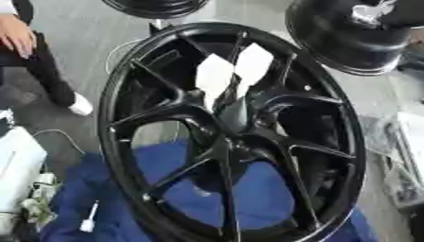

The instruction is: Pull the pin out of the wheel hub.

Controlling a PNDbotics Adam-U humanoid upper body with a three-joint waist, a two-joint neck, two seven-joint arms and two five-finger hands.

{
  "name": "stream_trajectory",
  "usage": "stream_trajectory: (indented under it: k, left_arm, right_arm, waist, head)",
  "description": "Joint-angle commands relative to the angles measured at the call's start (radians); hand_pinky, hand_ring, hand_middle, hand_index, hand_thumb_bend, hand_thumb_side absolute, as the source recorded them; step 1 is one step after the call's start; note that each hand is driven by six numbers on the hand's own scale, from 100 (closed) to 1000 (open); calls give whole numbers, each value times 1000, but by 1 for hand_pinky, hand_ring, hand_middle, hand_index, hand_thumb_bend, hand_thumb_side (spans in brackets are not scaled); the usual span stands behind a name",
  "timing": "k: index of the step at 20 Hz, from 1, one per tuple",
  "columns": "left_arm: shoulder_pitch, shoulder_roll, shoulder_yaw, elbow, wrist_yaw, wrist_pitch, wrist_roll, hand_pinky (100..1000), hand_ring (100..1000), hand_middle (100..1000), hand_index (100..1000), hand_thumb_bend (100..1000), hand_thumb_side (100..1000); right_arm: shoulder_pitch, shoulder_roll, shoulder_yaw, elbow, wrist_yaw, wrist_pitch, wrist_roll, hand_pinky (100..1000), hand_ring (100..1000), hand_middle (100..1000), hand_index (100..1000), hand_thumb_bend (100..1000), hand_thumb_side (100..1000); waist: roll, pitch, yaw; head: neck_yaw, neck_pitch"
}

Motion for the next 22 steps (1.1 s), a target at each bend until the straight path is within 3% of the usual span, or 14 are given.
stream_trajectory:
  k: [1, 6, 7, 8, 9, 10, 11, 12, 14, 15, 16, 22]
  left_arm:
    - [-10, 13, 0, -11, 1, -2, -4, 551, 746, 576, 669, 139, 802]
    - [-7, 13, 0, -10, 1, -1, -5, 552, 747, 577, 670, 139, 804]
    - [-7, 13, -1, -10, 1, 0, -6, 552, 747, 577, 670, 139, 804]
    - [-8, 13, -1, -9, 0, 0, -6, 552, 747, 577, 670, 139, 805]
    - [-8, 14, -1, -9, 0, 0, -7, 552, 747, 577, 670, 140, 806]
    - [-8, 14, -1, -9, 0, 1, -7, 552, 747, 577, 670, 140, 806]
    - [-8, 14, -1, -9, 0, 1, -8, 552, 747, 577, 670, 140, 806]
    - [-7, 14, 0, -9, 0, 1, -8, 552, 747, 577, 670, 140, 806]
    - [-6, 14, 0, -8, 0, 1, -8, 552, 748, 578, 670, 141, 806]
    - [-6, 14, 0, -8, 1, 1, -8, 552, 748, 578, 670, 141, 806]
    - [-6, 14, 0, -8, 1, 1, -9, 552, 748, 578, 670, 142, 807]
    - [-7, 16, -1, -7, 1, 1, -11, 552, 749, 579, 670, 140, 806]
  right_arm:
    - [-12, -32, -17, 3, 69, 79, -21, 932, 816, 773, 943, 443, 576]
    - [-12, -33, -13, -8, 133, 129, -12, 932, 821, 784, 961, 439, 692]
    - [-12, -33, -11, -15, 142, 124, 0, 943, 840, 810, 994, 411, 173]
    - [-10, -35, -6, -27, 149, 106, 25, 946, 845, 813, 1000, 379, 100]
    - [-7, -36, -2, -36, 156, 83, 56, 948, 848, 815, 1000, 328, 100]
    - [-6, -37, -2, -42, 163, 62, 87, 950, 850, 817, 1000, 435, 100]
    - [-7, -36, -5, -44, 169, 42, 114, 950, 849, 815, 1000, 446, 100]
    - [-8, -36, -10, -43, 175, 29, 130, 949, 848, 813, 1000, 361, 100]
    - [-13, -36, -25, -31, 201, 46, 117, 941, 842, 807, 1000, 443, 524]
    - [-14, -36, -26, -28, 212, 60, 106, 939, 841, 807, 1000, 442, 598]
    - [-14, -36, -24, -29, 220, 71, 100, 936, 840, 807, 1000, 441, 655]
    - [-13, -39, -15, -44, 234, 95, 104, 936, 842, 808, 1000, 463, 730]
  waist:
    - [11, -20, -2]
    - [10, -21, -1]
    - [10, -21, -1]
    - [9, -20, -1]
    - [9, -20, 0]
    - [9, -20, 0]
    - [9, -19, 0]
    - [9, -19, 0]
    - [8, -19, -1]
    - [8, -19, -1]
    - [7, -19, -1]
    - [4, -17, 1]
  head:
    - [1, -12]
    - [1, -11]
    - [1, -11]
    - [1, -12]
    - [1, -12]
    - [2, -12]
    - [2, -12]
    - [2, -12]
    - [3, -11]
    - [2, -11]
    - [3, -10]
    - [5, -3]
